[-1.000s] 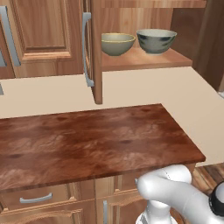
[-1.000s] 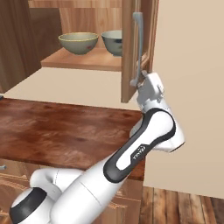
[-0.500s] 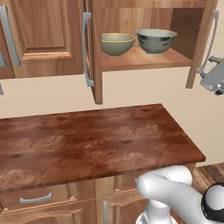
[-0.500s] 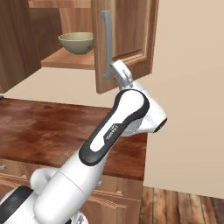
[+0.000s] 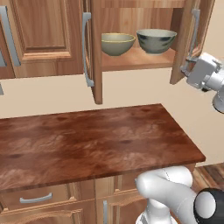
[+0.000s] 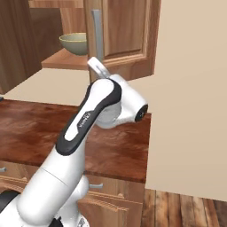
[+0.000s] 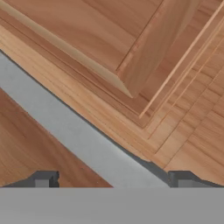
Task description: Open the cabinet. Pick the bowls from the counter and place them in the cabinet. Then close the cabinet.
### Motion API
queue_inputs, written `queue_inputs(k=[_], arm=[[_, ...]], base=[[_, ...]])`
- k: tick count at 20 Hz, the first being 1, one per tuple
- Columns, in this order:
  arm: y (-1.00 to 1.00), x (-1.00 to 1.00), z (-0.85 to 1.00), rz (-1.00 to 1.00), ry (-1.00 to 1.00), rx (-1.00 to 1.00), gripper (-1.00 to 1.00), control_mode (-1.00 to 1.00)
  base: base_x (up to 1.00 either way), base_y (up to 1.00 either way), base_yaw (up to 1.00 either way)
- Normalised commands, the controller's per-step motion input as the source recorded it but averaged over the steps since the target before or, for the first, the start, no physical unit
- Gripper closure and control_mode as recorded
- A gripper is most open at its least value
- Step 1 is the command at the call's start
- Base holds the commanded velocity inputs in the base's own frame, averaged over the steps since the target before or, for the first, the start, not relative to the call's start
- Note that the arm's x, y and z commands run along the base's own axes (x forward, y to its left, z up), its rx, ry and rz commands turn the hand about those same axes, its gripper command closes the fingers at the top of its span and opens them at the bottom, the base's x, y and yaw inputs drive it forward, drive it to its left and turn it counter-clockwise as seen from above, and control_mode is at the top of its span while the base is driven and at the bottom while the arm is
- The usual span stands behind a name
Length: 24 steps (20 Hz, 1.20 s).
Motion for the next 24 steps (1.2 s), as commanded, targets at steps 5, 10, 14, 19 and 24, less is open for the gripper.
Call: queue_inputs(k=[5,10,14,19,24], arm=[[0.51,0.71,0.0,-0.17,0.0,-0.04,-1.0,-1.0],[0.15,1.0,0.0,-0.23,0.0,-0.05,-1.0,-1.0],[0.0,1.0,0.0,-0.27,0.01,-0.05,-1.0,-1.0],[0.01,1.0,0.0,-0.29,0.04,-0.08,-1.0,-1.0],[0.0,1.0,0.0,-0.31,0.06,-0.08,-1.0,-1.0]], base=[[0.0,0.0,0.0],[0.0,0.0,0.0],[0.0,0.0,0.0],[0.0,0.0,0.0],[0.0,0.0,0.0]])
